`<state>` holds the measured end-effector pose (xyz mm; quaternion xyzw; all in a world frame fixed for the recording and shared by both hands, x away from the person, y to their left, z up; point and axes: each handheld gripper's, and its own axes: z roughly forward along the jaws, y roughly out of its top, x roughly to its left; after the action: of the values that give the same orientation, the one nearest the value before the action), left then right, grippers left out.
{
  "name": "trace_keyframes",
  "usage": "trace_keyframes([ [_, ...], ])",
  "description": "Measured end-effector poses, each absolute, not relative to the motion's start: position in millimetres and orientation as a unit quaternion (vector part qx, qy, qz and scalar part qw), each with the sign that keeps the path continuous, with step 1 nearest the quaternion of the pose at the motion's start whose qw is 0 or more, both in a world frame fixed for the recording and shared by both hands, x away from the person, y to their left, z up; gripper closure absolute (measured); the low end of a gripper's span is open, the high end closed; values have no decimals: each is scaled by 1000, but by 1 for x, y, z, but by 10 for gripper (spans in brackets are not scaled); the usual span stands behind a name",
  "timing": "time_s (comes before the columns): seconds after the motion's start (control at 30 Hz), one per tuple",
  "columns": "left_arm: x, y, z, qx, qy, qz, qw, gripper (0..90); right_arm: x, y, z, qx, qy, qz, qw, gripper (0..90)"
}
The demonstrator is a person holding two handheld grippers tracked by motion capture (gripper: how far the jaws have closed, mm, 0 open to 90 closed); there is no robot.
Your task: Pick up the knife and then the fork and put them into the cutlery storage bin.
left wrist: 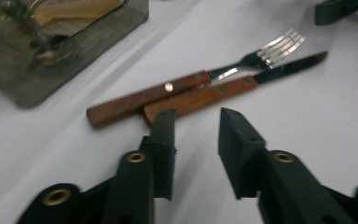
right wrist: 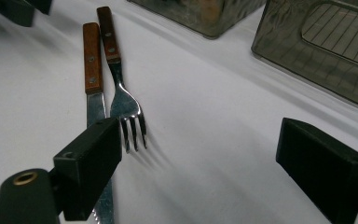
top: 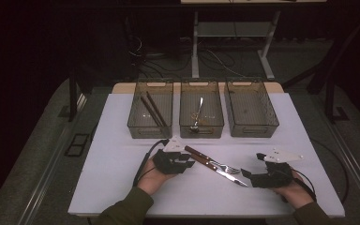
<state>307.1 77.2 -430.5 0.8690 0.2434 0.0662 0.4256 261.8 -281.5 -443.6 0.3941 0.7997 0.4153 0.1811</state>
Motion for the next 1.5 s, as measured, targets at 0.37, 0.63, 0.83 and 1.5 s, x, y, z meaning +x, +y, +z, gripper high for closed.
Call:
trace_keyframes([
  [0.37, 283, 130, -432, 847, 257, 71, 459, 331, 263, -281, -444, 391, 802, 416, 174, 138],
  [0.63, 275, 155, -436, 835, 276, 83, 469, 131, 264, -281, -443, 393, 799, 420, 174, 137],
  [0.83, 271, 166, -440, 835, 282, 90, 464, 23, 266, -280, -440, 381, 808, 420, 158, 141],
  [1.5, 272, 159, -441, 839, 289, 84, 453, 0, 289, -260, -410, 366, 836, 396, 104, 141],
])
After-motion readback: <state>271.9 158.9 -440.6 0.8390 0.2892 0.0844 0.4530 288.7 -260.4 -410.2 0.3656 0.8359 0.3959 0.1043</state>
